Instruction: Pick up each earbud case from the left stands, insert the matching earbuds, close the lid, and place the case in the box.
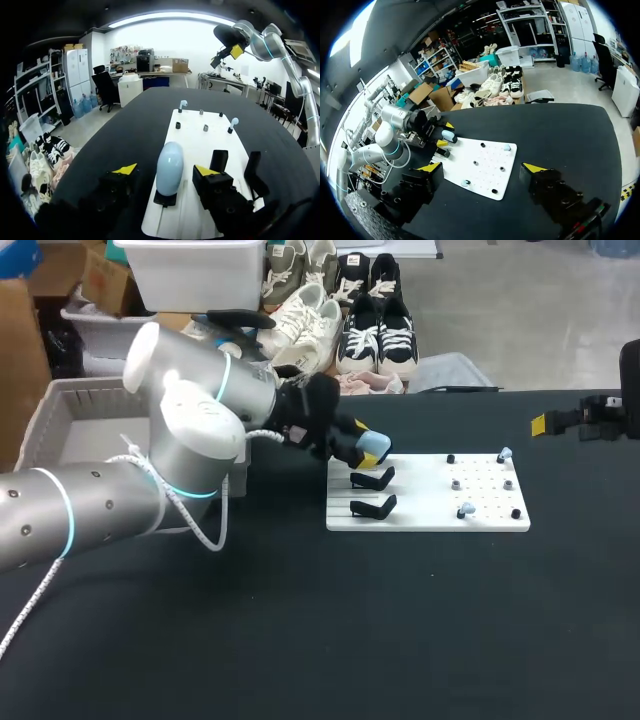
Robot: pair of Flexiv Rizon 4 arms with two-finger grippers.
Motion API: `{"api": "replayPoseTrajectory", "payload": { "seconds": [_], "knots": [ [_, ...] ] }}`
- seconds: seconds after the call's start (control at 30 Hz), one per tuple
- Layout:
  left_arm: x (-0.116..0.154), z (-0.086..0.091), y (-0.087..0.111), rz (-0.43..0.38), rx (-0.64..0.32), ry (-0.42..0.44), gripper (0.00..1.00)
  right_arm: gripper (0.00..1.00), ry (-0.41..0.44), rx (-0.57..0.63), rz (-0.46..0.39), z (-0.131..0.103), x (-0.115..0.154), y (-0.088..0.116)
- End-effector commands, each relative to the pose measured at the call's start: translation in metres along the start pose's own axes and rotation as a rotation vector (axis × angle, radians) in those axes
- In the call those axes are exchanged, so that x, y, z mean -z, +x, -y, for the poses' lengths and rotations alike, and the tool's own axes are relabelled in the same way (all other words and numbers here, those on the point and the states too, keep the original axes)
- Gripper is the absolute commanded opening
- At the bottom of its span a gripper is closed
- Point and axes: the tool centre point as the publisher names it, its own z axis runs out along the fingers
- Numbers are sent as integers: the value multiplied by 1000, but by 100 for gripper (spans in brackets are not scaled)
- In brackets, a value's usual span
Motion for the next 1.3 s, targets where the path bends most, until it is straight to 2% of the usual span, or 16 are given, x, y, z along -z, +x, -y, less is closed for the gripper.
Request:
{"api": "replayPoseTrajectory", "payload": {
  "seconds": [0.03,0.23,0.3,0.33,1.0,1.3],
  "knots": [
    [1,-2,1,0,0,6,68,100,0,0,0,0,0,0],
    [0,-2,1,-1,1,10,64,100,0,0,0,0,0,0],
    [0,-2,2,-3,1,12,58,100,0,0,0,0,0,0],
    [0,-2,2,-4,2,13,52,100,0,0,0,0,0,0],
    [-2,3,4,2,9,30,50,100,0,0,0,0,0,0],
    [-1,-1,4,6,18,26,49,100,0,0,0,0,0,0]
  ]
}}
